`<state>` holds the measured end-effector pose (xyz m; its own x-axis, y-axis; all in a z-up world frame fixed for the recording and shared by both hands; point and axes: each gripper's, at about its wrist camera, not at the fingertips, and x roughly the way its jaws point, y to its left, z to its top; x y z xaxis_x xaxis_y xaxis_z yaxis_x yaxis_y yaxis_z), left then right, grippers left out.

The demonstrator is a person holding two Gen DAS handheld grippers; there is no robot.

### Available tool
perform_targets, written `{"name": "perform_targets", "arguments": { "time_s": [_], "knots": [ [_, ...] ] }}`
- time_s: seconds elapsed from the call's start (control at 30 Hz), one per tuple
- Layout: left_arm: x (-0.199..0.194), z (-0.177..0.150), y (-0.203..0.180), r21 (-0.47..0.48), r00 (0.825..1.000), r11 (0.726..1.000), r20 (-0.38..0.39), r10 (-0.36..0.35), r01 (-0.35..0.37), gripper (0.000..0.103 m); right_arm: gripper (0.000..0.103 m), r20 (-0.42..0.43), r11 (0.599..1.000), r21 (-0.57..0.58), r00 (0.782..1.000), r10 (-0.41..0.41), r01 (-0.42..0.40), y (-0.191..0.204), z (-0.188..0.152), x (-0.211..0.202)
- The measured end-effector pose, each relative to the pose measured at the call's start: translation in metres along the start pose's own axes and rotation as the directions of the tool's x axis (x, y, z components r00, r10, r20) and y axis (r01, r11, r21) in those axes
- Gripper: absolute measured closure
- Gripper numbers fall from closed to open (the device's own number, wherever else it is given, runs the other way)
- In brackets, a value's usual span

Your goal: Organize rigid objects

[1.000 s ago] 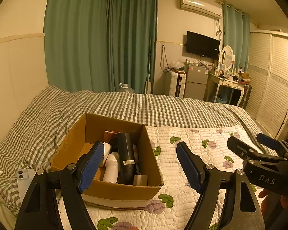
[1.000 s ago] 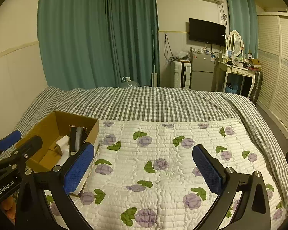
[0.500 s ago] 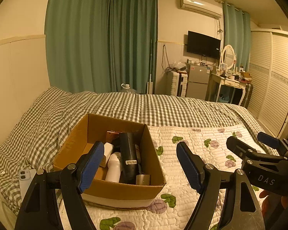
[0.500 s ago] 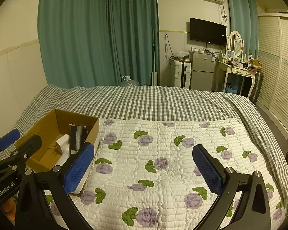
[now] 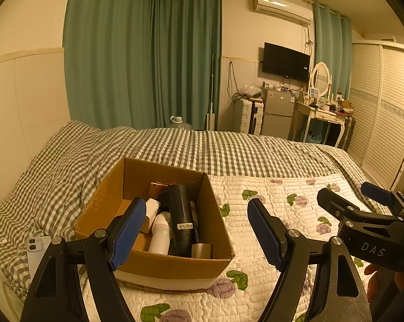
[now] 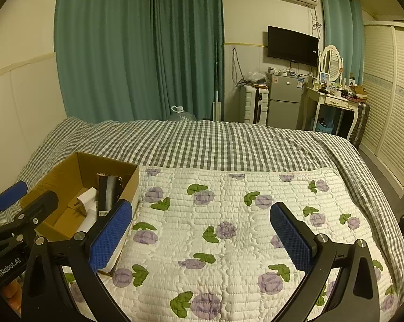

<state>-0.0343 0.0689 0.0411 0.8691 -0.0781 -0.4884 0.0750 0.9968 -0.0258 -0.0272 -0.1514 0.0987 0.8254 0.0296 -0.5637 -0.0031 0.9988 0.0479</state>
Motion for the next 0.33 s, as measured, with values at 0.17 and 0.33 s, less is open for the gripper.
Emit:
{"name": "perform_targets", "arguments": {
  "time_s": [0.17, 0.33],
  "knots": [
    [0.0001, -0.0003, -0.0001, 0.003, 1.000, 1.000, -0.001, -0.002, 0.002, 0.022, 0.000, -0.004, 1.000, -0.007, 1.000, -0.003, 0.003, -0.0011, 0.0007, 0.0000],
    [0.0000, -0.0013, 0.0012, -0.004, 1.000, 1.000, -0.001, 0.002, -0.002, 0.022, 0.000, -0.007, 1.000, -0.015, 1.000, -0.005, 0.005, -0.0010, 0.0027, 0.0021]
  ]
}}
